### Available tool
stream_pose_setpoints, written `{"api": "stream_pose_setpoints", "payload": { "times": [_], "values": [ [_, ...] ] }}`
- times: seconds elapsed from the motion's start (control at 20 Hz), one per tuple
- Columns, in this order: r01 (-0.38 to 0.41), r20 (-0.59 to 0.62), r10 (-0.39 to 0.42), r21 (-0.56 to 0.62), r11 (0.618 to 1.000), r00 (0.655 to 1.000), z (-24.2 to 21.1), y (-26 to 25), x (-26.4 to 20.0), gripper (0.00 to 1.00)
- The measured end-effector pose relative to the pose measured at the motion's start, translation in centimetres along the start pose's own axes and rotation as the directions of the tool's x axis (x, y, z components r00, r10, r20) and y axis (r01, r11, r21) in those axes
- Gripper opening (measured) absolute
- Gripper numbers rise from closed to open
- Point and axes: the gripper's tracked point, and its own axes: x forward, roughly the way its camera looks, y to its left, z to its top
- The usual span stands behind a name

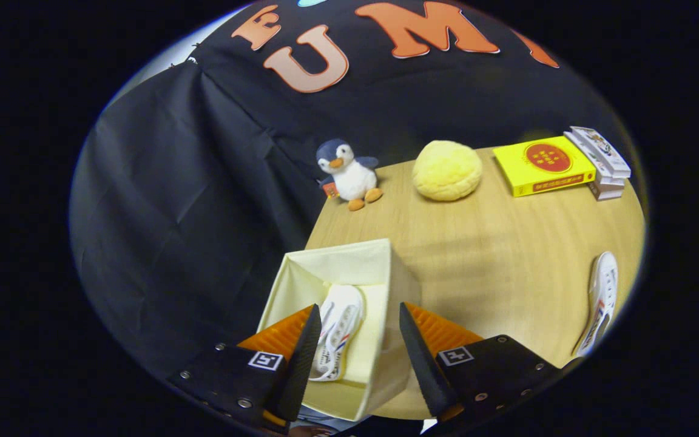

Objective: Open the storage box then place both shoes into the box .Put the left shoe in first, then the right shoe, with the right side of both shoes facing outward in a uniform manner.

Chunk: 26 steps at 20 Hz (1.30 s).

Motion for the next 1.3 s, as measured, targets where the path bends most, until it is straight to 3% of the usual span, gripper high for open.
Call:
{"api": "stream_pose_setpoints", "payload": {
  "times": [0.3, 0.7, 1.05, 1.3],
  "values": [
    [0.175, 0.081, -0.171, -0.038, 0.984, 0.982, 0.0, -12.0, -4.3, 0.9],
    [0.435, 0.061, -0.432, -0.054, 0.899, 0.9, -3.9, -28.3, -10.5, 0.86],
    [0.486, -0.036, -0.489, -0.078, 0.871, 0.871, -9.3, -35.1, -11.5, 0.73],
    [0.509, -0.068, -0.525, -0.168, 0.844, 0.848, -11.4, -38.3, -10.9, 0.59]
  ]
}}
